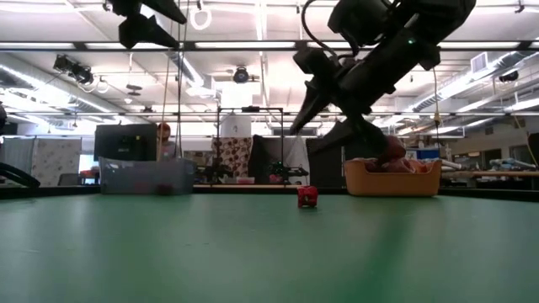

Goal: Sort produce into baskets
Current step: Put the top red chili pepper into the black bin

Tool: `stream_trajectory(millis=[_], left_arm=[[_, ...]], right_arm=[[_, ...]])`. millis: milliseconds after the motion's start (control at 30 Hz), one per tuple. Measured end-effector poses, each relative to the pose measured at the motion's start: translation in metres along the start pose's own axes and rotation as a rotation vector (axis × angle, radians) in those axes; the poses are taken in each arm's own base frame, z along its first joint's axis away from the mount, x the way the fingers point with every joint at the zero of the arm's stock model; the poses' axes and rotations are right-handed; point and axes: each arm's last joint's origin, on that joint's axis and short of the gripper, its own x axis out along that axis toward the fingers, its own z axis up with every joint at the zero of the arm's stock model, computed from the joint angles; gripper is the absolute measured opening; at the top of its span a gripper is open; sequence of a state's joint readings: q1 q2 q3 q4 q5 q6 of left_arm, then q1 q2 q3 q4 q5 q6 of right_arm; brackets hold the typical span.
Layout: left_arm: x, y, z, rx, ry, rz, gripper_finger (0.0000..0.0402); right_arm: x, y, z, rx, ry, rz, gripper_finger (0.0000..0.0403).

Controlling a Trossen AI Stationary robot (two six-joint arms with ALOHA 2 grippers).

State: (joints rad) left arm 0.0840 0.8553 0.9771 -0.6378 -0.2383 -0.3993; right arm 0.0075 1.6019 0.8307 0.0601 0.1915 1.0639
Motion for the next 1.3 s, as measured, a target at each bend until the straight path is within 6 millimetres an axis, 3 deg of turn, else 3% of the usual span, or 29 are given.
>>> stream_trajectory(millis=[200, 400, 567, 933, 1133, 1300], left_arm=[[0.005, 0.003, 0.001, 0.014, 0.027, -0.03, 0.03], [0.018, 0.004, 0.0, 0.0, 0.044, 0.069, 0.03], [0.038, 0.002, -0.004, -0.033, 0.09, 0.143, 0.03], [0.075, -0.005, -0.004, -0.252, 0.099, 0.136, 0.03], [0.067, -0.007, -0.003, -0.397, 0.055, 0.155, 0.0285], [0.045, -0.011, -0.005, -0.415, 0.027, 0.149, 0.0268]], right_arm=[[0.003, -0.004, -0.016, -0.273, 0.028, -0.085, 0.0221], [0.022, -0.004, -0.026, -0.472, 0.064, -0.015, 0.0221], [0.037, -0.012, -0.029, -0.497, 0.123, 0.006, 0.022], [0.038, -0.017, -0.022, -0.696, 0.157, 0.034, 0.022], [0.043, -0.022, -0.025, -0.805, 0.23, 0.082, 0.022], [0.049, -0.025, -0.032, -0.839, 0.266, 0.107, 0.022]])
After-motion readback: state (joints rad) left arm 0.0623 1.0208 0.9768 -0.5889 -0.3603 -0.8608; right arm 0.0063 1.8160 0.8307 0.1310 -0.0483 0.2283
